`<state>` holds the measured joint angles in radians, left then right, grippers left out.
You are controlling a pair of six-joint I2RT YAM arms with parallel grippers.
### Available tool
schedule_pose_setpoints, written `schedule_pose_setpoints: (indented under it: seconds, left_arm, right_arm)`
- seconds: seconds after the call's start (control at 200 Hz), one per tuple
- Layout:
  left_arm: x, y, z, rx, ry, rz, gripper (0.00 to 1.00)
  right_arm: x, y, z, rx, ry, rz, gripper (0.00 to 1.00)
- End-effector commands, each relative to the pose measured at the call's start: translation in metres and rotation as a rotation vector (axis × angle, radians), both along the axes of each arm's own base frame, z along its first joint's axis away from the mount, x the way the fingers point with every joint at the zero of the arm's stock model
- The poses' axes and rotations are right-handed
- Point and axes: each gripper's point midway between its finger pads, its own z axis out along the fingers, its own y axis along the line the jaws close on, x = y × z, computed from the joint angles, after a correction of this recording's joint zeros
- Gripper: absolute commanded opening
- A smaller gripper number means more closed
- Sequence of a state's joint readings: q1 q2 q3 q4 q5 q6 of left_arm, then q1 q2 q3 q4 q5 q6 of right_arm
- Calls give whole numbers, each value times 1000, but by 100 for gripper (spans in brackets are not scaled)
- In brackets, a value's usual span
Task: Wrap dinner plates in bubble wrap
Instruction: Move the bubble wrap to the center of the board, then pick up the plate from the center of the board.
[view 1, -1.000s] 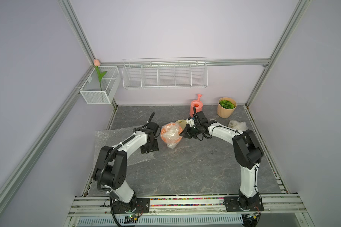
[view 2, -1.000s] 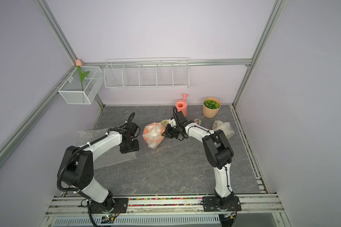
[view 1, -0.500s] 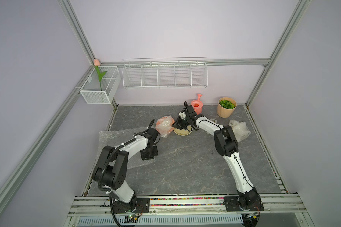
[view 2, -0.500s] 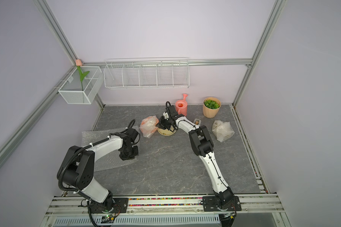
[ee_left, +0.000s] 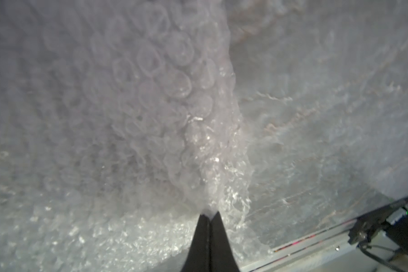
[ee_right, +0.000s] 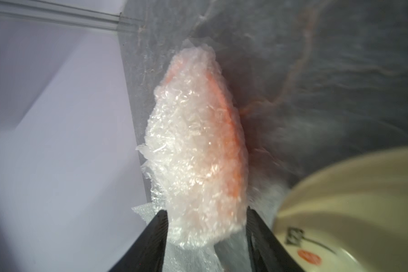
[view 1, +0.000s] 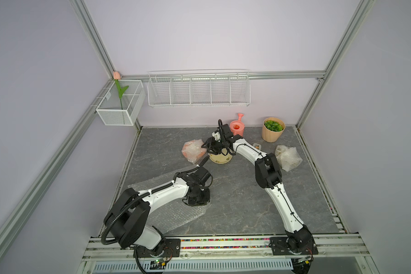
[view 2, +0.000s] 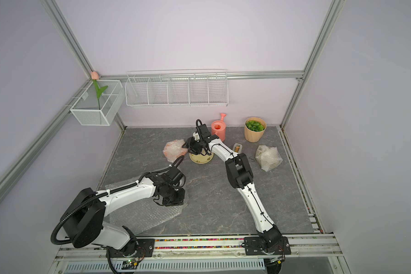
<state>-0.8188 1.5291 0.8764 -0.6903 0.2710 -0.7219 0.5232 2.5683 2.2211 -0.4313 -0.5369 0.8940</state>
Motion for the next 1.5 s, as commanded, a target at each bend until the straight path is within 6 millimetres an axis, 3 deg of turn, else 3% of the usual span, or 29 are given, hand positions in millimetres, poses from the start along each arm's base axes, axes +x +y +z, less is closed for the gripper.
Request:
schedule_pose_setpoints:
  seconds: [0.0, 0.075, 0.275, 0.42, 0.48, 0.57, 0.675, 0.78, 0.88, 0.985, 1.145, 1.275, 1.395, 1.495]
  left_arm:
    - [0, -52, 7, -88, -18, -104, 0]
    - [-4, -76, 3, -53, -34, -208, 0]
    - [-23, -140, -5, -31, -32, -422, 0]
    - [-39, -184, 1, -120, -26, -534, 0]
    - [-47, -193, -1, -128, -25, -597, 0]
    - [-53, -192, -2, -81, -30, -672, 20]
    - [-49, -177, 7, -38, -80, -668, 45]
    - [-45, -161, 25, -77, -108, -609, 55]
    - [-38, -141, 44, -114, -138, -530, 67]
    - [-16, -100, 56, -64, -201, -389, 68]
    - [28, -5, 63, 155, -286, -81, 65]
    - [45, 63, 62, 267, -296, 100, 62]
    - [59, 109, 60, 282, -297, 215, 63]
    - [70, 132, 59, 247, -310, 269, 66]
  right_arm:
    - [2, -51, 47, -87, -89, -38, 58]
    - [-5, -83, 56, -127, -101, -65, 61]
    - [-25, -148, 49, -175, -60, -120, 64]
    - [-35, -173, 28, -242, -19, -132, 64]
    - [-35, -178, 17, -269, -11, -136, 64]
    - [-33, -178, 3, -280, 8, -130, 64]
    - [-30, -174, -14, -281, 33, -127, 64]
    - [-27, -170, -29, -272, 54, -132, 63]
    - [-20, -155, -34, -196, 55, -125, 60]
    - [-15, -143, -38, -161, 55, -127, 54]
    - [-10, -135, -42, -163, 57, -134, 36]
    - [-10, -137, -38, -179, 49, -144, 19]
    - [-12, -143, -24, -183, 15, -153, 8]
    - [-18, -147, -8, -179, -2, -141, 7]
